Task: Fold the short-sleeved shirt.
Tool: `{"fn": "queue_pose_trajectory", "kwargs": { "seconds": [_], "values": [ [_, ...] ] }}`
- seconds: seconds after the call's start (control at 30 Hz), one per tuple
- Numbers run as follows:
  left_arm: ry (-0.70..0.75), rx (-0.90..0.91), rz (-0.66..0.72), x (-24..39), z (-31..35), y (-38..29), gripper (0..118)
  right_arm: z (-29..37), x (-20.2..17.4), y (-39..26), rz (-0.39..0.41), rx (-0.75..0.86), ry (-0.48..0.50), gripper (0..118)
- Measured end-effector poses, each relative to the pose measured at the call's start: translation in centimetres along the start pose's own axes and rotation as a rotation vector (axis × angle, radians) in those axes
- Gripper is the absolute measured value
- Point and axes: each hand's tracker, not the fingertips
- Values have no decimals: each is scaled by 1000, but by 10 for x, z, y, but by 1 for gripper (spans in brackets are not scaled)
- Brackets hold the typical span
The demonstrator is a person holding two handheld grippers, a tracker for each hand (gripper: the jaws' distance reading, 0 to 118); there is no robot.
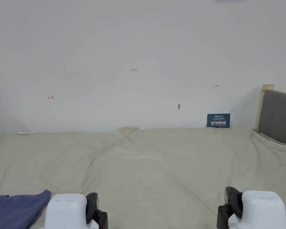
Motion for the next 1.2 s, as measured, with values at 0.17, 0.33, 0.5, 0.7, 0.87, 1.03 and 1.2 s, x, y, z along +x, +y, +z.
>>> {"fn": "queue_pose_trajectory", "kwargs": {
  "seconds": [0.17, 0.33, 0.5, 0.7, 0.87, 1.03, 1.2],
  "values": [
    [-8, 7, -11, 1, 0, 1, 0, 1, -1, 2, -5, 3, 10, 0],
    [3, 7, -20, -1, 0, 2, 0, 0, -7, 1, 13, -3, 18, 0],
    [69, 10, -16, -20, 9, 7, 0, -5, -29, 8, 21, -14, 102, 0],
    [227, 21, 31, -76, 34, 18, 0, -12, -84, 15, 34, -14, 268, 0],
    [383, 27, 65, -120, 59, 19, 0, -11, -135, 14, 69, -21, 392, 0],
    [471, 17, 97, -153, 77, 15, 0, -4, -175, 12, 83, -24, 492, 0],
    [499, -6, 99, -166, 78, 9, 0, -7, -188, 10, 101, -35, 530, 0]
  ]
}}
